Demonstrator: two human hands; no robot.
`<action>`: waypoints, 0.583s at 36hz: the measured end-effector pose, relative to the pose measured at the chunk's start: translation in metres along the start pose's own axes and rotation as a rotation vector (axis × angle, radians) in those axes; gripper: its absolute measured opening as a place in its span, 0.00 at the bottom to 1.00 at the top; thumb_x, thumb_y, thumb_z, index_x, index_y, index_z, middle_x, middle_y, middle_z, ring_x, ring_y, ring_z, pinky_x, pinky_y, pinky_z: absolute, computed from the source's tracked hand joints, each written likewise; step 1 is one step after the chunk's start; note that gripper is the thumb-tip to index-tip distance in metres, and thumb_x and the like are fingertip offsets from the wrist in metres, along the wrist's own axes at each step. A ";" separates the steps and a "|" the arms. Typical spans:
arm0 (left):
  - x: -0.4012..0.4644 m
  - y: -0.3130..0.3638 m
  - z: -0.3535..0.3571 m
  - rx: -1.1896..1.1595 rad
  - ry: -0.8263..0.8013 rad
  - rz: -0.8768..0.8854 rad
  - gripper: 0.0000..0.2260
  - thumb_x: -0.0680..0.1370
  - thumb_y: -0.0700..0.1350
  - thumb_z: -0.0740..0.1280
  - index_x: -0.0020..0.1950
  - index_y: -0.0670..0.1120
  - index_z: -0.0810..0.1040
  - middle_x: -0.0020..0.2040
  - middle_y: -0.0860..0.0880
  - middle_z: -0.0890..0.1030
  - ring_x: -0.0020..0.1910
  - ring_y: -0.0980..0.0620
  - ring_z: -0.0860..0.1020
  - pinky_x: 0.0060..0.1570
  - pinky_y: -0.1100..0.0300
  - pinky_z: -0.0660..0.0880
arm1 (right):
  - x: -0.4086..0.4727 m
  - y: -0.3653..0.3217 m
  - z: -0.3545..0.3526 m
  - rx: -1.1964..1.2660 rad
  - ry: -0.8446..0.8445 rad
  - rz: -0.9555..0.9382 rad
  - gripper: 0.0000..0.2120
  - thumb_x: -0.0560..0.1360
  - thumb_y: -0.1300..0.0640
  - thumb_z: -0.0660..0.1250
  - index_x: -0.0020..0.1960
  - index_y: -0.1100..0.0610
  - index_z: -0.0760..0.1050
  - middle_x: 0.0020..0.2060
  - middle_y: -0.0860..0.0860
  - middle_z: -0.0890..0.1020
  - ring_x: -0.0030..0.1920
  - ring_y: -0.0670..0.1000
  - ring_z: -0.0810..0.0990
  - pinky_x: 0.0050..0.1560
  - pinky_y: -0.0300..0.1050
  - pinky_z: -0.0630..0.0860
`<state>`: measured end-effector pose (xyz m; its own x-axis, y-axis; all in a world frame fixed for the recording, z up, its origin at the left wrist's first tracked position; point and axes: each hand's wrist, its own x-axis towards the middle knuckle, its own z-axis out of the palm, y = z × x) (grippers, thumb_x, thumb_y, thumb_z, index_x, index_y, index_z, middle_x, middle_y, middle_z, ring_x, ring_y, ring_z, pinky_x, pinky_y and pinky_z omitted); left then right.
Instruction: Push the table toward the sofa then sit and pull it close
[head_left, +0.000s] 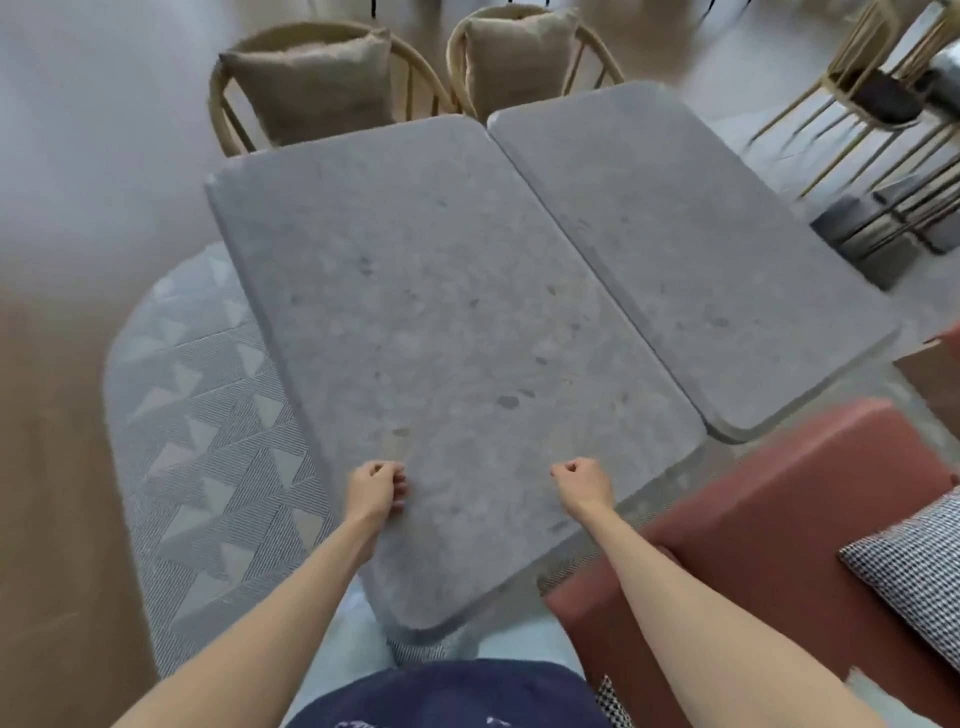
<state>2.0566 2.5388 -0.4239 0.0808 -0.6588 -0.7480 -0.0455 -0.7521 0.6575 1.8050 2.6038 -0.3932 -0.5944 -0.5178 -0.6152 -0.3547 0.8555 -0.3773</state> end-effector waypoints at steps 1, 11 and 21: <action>0.000 -0.002 0.002 -0.002 0.032 0.008 0.10 0.79 0.36 0.63 0.39 0.44 0.75 0.34 0.46 0.76 0.31 0.52 0.73 0.26 0.62 0.71 | 0.007 0.009 -0.002 -0.033 0.022 0.023 0.16 0.78 0.48 0.61 0.36 0.56 0.74 0.42 0.58 0.81 0.49 0.61 0.82 0.49 0.50 0.75; -0.049 -0.059 0.051 -0.024 0.483 -0.022 0.06 0.79 0.39 0.64 0.43 0.43 0.78 0.34 0.47 0.78 0.34 0.48 0.76 0.45 0.52 0.75 | 0.042 0.077 -0.041 0.263 0.197 0.291 0.25 0.81 0.47 0.60 0.58 0.71 0.76 0.56 0.69 0.81 0.57 0.66 0.79 0.53 0.55 0.72; -0.110 -0.117 0.153 -0.466 1.060 -0.488 0.26 0.73 0.49 0.73 0.65 0.36 0.73 0.68 0.36 0.73 0.66 0.38 0.73 0.66 0.49 0.70 | 0.069 0.098 -0.054 1.133 -0.241 0.573 0.20 0.73 0.52 0.71 0.62 0.58 0.75 0.60 0.57 0.81 0.52 0.58 0.80 0.48 0.50 0.79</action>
<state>1.9004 2.6962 -0.4324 0.7593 0.1876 -0.6231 0.5523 -0.6922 0.4646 1.6905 2.6522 -0.4354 -0.2708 -0.1700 -0.9475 0.7826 0.5343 -0.3195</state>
